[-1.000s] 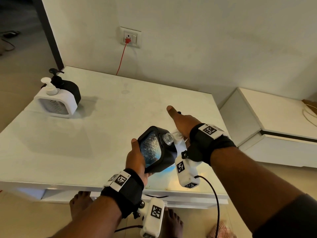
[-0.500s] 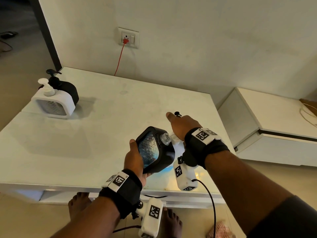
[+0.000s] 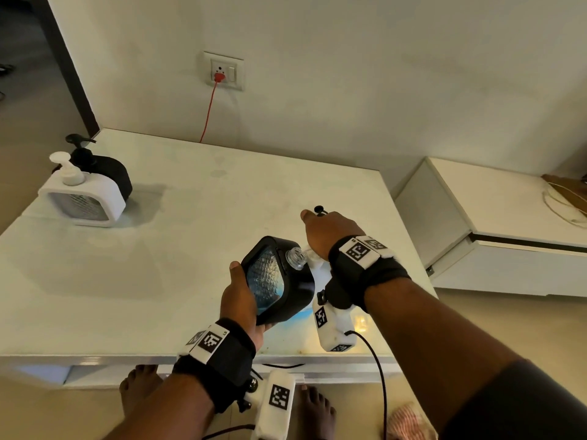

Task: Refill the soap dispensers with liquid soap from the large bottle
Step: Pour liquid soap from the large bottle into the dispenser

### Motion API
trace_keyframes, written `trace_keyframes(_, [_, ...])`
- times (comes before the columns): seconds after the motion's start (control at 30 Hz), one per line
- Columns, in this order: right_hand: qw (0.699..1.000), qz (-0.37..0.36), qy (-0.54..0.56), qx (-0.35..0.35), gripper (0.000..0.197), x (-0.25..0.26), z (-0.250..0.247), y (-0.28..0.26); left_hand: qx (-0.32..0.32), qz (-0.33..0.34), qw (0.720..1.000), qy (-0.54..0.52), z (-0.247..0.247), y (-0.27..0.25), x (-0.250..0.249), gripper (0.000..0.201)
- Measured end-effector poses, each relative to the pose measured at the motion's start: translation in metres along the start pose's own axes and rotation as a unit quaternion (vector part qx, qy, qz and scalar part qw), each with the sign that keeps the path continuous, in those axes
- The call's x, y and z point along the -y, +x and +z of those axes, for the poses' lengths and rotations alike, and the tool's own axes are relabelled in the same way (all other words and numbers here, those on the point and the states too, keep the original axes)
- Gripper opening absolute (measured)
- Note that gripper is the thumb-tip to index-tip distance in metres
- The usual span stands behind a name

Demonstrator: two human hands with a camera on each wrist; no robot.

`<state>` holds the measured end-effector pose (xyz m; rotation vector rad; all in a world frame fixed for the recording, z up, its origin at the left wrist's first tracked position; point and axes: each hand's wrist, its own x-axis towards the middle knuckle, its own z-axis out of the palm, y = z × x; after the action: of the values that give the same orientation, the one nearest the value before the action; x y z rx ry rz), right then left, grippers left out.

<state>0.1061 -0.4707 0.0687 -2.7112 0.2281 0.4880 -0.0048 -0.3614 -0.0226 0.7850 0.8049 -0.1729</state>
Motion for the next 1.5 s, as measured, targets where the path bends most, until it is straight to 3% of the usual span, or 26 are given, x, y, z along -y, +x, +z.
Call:
trace_keyframes(0.1, [1.0,-0.012,-0.008,-0.008,0.055,-0.004,0.001,-0.001,0.001,0.001,1.0,0.003,0.0,-0.001,0.001,0.048])
trace_keyframes(0.2, [1.0,-0.006,0.004,-0.013,0.067,-0.002,-0.001,-0.007,-0.002,0.004,1.0,-0.002,0.0,-0.002,-0.001,0.049])
trace_keyframes(0.43, [0.998,-0.012,0.033,0.06,0.07,0.005,-0.015,-0.01,-0.006,0.004,1.0,-0.01,0.0,-0.002,-0.003,0.044])
trace_keyframes(0.9, [0.999,0.003,0.024,-0.022,0.058,-0.003,-0.002,-0.005,0.005,0.0,1.0,0.002,-0.001,-0.001,0.0,0.048])
trace_keyframes(1.17, [0.995,0.004,0.084,0.059,0.091,0.003,-0.013,-0.006,-0.004,-0.01,1.0,-0.011,-0.001,0.0,-0.003,0.049])
trace_keyframes(1.5, [0.999,0.016,0.049,-0.017,0.076,-0.001,-0.003,-0.005,0.002,-0.003,1.0,-0.005,-0.001,0.001,0.001,0.047])
